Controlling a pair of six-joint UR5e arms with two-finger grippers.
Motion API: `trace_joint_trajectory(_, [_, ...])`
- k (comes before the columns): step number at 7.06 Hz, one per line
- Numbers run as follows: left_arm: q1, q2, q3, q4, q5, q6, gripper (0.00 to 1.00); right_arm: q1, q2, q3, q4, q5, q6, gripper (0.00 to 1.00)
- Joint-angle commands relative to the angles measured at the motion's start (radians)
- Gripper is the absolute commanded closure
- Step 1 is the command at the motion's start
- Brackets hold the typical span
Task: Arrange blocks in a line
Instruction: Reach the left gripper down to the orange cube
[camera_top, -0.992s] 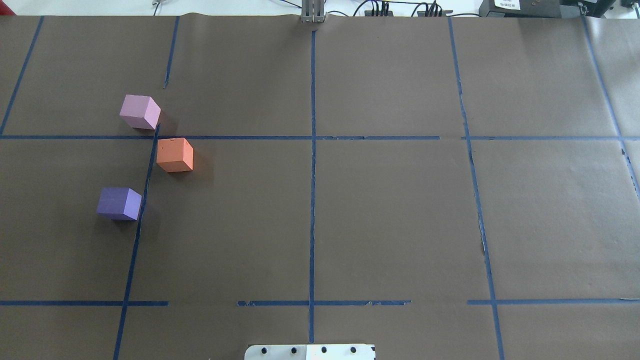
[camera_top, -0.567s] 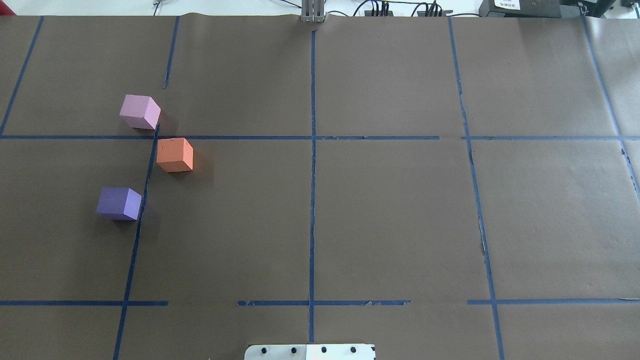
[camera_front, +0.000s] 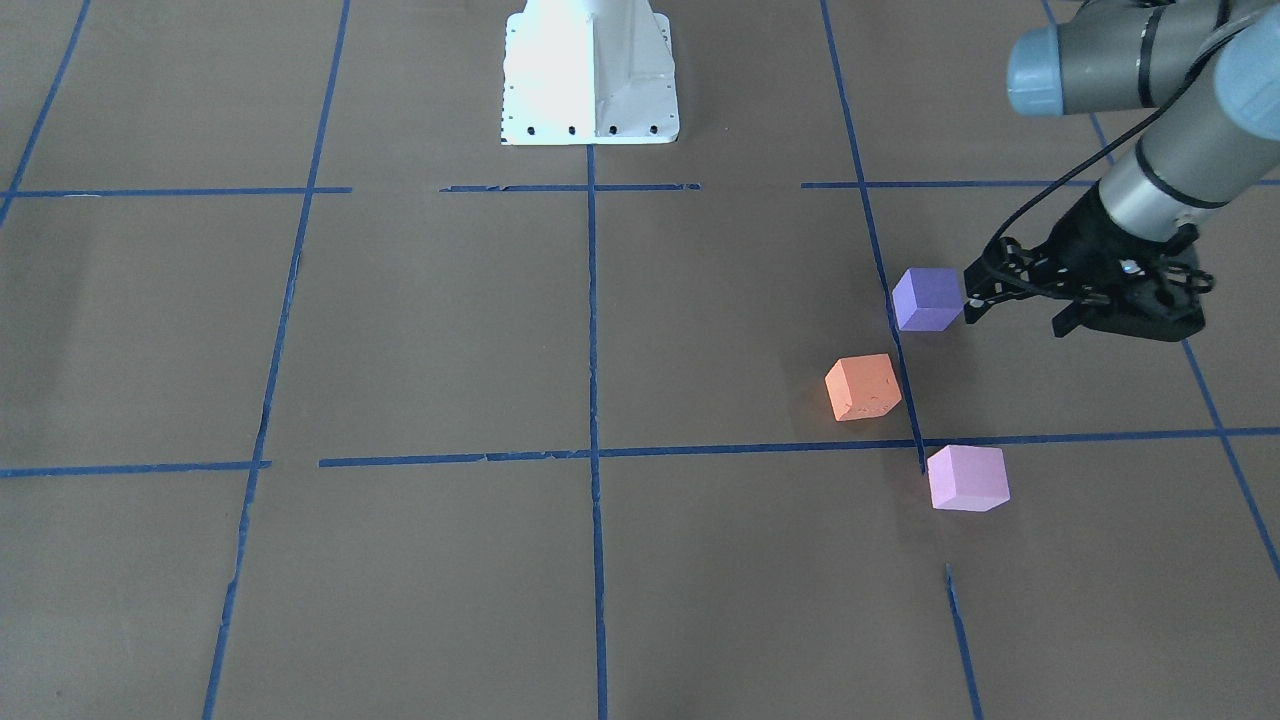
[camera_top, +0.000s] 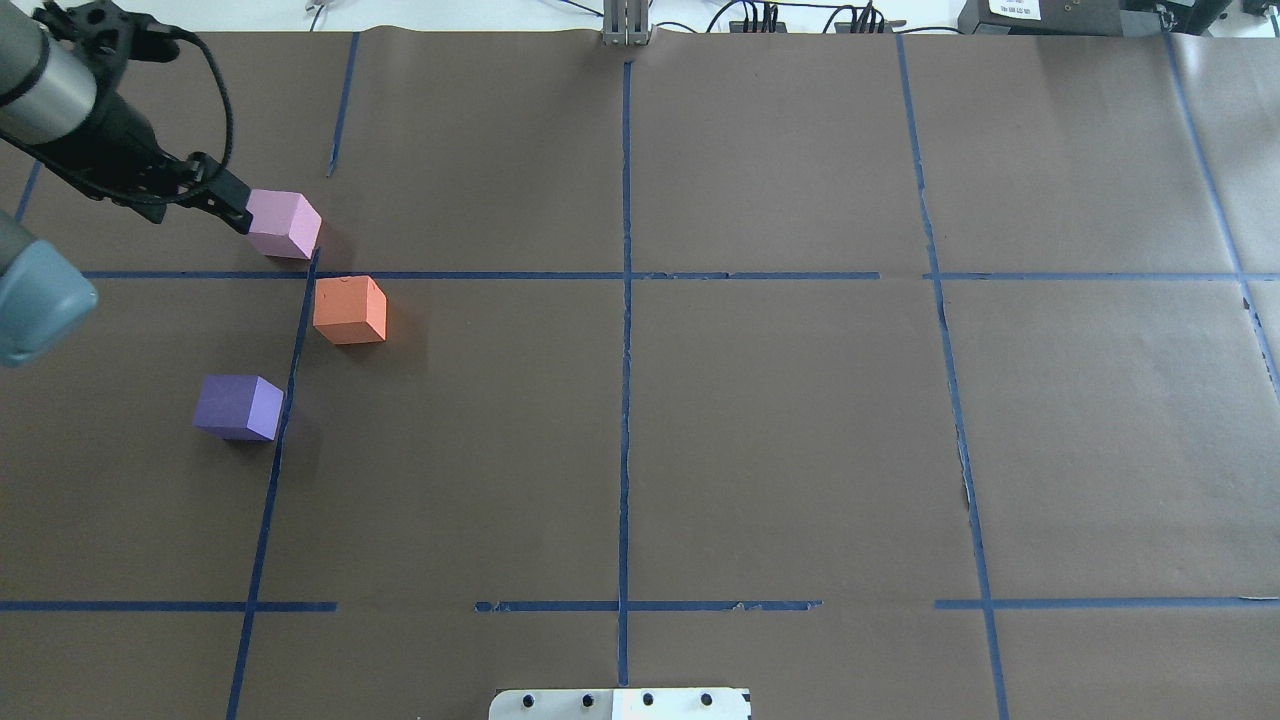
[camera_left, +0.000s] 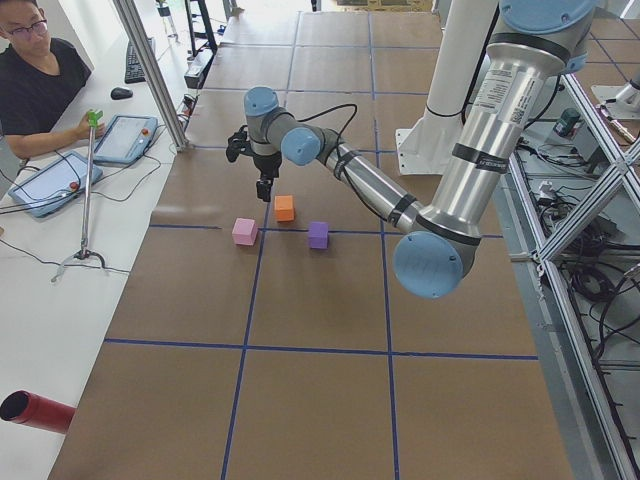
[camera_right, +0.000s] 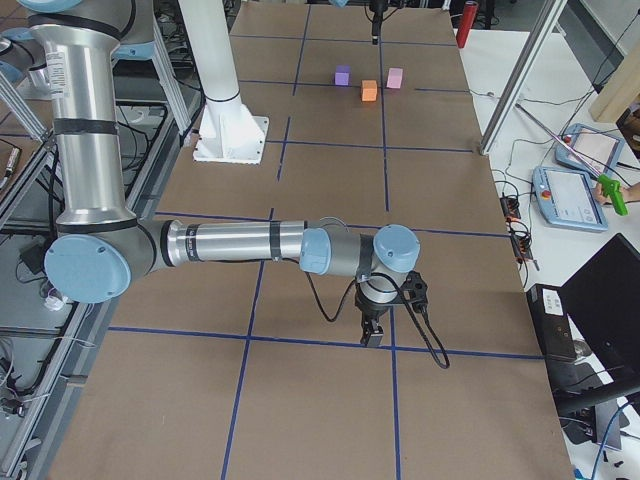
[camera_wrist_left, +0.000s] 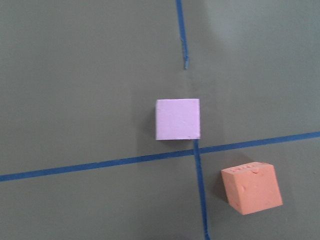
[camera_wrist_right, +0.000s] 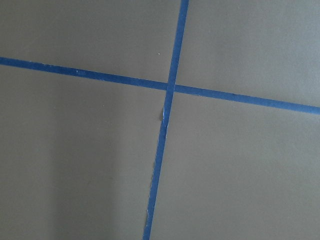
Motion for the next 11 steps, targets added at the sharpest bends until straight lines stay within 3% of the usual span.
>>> trace_joint_trajectory(1, [0.093,-0.041,0.076,-0.056,0.079,-0.087,0.01,0.0,0.0,0.0,0.0,0.0,-0.001,0.0])
trace_joint_trajectory(7, [0.158,-0.032,0.156,-0.182,0.079,-0.375,0.01,0.0,0.0,0.0,0.0,0.0,0.0,0.0])
trace_joint_trajectory(11, [0.21,-0.033,0.201,-0.247,0.085,-0.444,0.02,0.0,0.0,0.0,0.0,0.0,-0.001,0.0])
